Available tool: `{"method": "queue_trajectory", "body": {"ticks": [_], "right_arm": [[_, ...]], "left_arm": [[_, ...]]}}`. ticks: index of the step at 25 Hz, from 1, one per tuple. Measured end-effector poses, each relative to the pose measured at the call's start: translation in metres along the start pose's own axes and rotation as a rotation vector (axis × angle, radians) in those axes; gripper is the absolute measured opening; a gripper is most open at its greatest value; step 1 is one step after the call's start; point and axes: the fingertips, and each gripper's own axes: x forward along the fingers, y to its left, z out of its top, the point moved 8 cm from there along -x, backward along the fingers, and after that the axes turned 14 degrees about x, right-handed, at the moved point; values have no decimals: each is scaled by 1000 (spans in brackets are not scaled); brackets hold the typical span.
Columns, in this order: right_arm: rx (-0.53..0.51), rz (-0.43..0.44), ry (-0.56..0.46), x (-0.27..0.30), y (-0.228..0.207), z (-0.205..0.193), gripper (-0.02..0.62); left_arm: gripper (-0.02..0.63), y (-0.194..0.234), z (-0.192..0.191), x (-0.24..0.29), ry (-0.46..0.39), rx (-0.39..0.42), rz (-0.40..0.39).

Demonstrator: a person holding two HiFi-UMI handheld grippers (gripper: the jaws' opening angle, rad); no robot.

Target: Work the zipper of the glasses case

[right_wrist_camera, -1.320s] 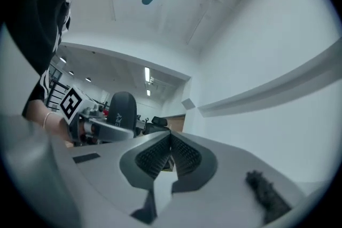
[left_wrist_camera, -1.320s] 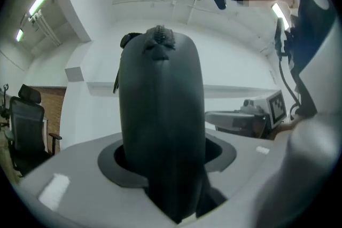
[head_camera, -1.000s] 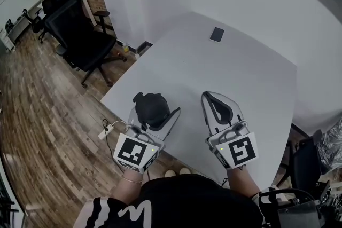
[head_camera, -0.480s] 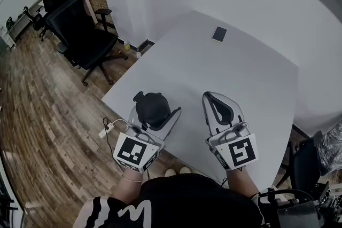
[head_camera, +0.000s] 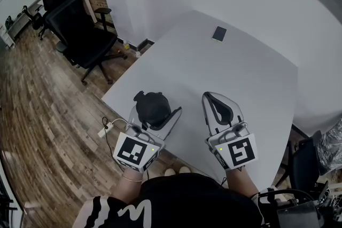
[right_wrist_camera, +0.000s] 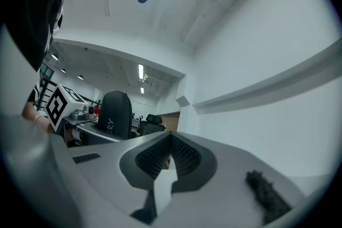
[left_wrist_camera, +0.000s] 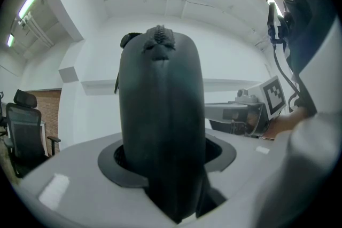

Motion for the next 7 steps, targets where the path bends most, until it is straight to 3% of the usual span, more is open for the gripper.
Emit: {"method": "queue_trajectory", "body": {"ticks": [7], "right_arm": [[-20, 11, 1, -1, -2, 1, 5]], "left_arm": [[265, -1, 1, 4, -7, -6, 1]]}}
